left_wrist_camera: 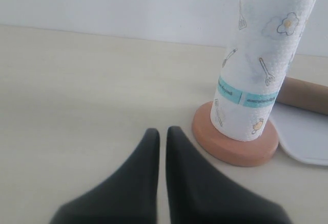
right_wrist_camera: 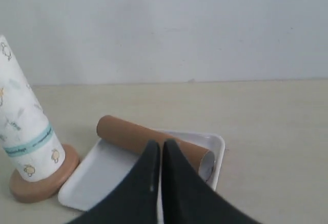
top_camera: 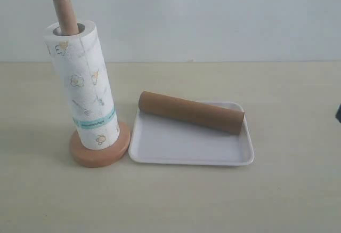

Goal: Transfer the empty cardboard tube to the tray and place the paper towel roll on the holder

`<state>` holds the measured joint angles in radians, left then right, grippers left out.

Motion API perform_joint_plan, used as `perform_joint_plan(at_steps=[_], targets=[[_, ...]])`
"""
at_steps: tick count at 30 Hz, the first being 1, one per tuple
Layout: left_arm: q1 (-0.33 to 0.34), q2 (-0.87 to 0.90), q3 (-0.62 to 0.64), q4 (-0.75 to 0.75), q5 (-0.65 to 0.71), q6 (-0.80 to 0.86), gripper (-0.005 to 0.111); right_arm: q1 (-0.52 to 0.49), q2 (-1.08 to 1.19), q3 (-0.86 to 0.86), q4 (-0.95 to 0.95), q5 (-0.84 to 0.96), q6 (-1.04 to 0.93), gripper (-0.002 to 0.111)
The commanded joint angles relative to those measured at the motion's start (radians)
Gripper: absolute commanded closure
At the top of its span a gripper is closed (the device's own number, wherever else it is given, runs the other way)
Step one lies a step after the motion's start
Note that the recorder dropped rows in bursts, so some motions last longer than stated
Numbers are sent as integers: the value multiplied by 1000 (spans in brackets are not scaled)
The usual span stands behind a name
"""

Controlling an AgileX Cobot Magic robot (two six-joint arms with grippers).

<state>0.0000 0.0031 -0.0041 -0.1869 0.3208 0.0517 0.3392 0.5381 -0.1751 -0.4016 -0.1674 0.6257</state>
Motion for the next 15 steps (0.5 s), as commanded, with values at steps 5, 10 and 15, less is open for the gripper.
perform_joint_plan(at_steps=[5, 10, 15], targets=[[-1, -3, 4, -7, -7, -7, 103, -56, -319, 175, -2, -129, 10, 107], [-1, -3, 4, -7, -7, -7, 103, -56, -341, 175, -1, -67, 11, 107], [-1, -3, 4, -7, -7, -7, 103, -50, -359, 175, 198, 212, -150, 107]])
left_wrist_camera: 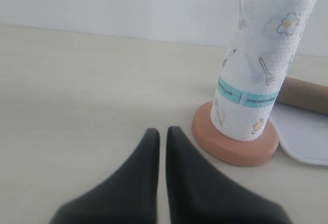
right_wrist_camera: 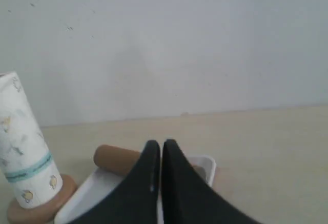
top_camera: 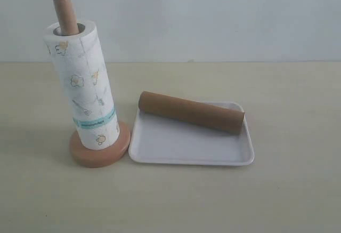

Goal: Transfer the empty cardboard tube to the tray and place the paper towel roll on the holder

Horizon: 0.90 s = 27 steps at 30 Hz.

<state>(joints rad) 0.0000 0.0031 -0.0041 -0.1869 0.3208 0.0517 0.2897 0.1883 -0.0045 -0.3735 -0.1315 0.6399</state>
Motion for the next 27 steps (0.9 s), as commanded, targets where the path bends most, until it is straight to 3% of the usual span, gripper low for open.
perform_joint_plan(at_steps=[1, 4, 17, 23, 27], targets=[[-1, -3, 4, -7, -7, -7, 103, -1, -22, 4, 222, 200, -223, 107], [-1, -3, 4, -7, -7, -7, 103, -1, -125, 4, 395, 236, -351, 107], [-1, -3, 4, -7, -7, -7, 103, -1, -188, 4, 330, 433, -651, 107], [-1, -3, 4, -7, -7, -7, 103, -10, -188, 4, 339, 479, -659, 107], [-1, -3, 4, -7, -7, -7, 103, -93, -188, 4, 341, 479, -586, 107]])
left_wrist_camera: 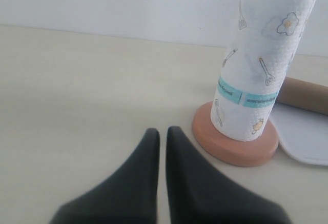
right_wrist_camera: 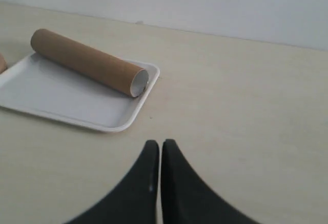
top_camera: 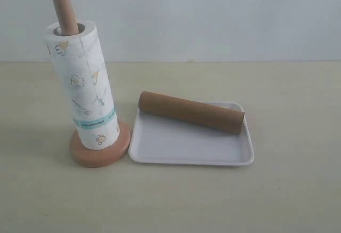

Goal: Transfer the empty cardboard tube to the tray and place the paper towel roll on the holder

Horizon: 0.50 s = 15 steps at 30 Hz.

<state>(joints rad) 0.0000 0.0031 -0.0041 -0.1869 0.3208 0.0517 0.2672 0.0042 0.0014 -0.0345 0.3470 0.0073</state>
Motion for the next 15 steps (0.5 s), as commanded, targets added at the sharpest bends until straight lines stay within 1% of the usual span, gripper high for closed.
perform_joint_plan(at_steps=[1, 5, 15], targets=[[-1, -3, 4, -7, -7, -7, 103, -94, -4, -1, 2, 1, 47, 107], [-1, -3, 4, -7, -7, -7, 103, -138, -4, -1, 2, 1, 47, 107], [-1, -3, 4, -7, -7, -7, 103, -138, -4, -1, 5, 1, 57, 107]])
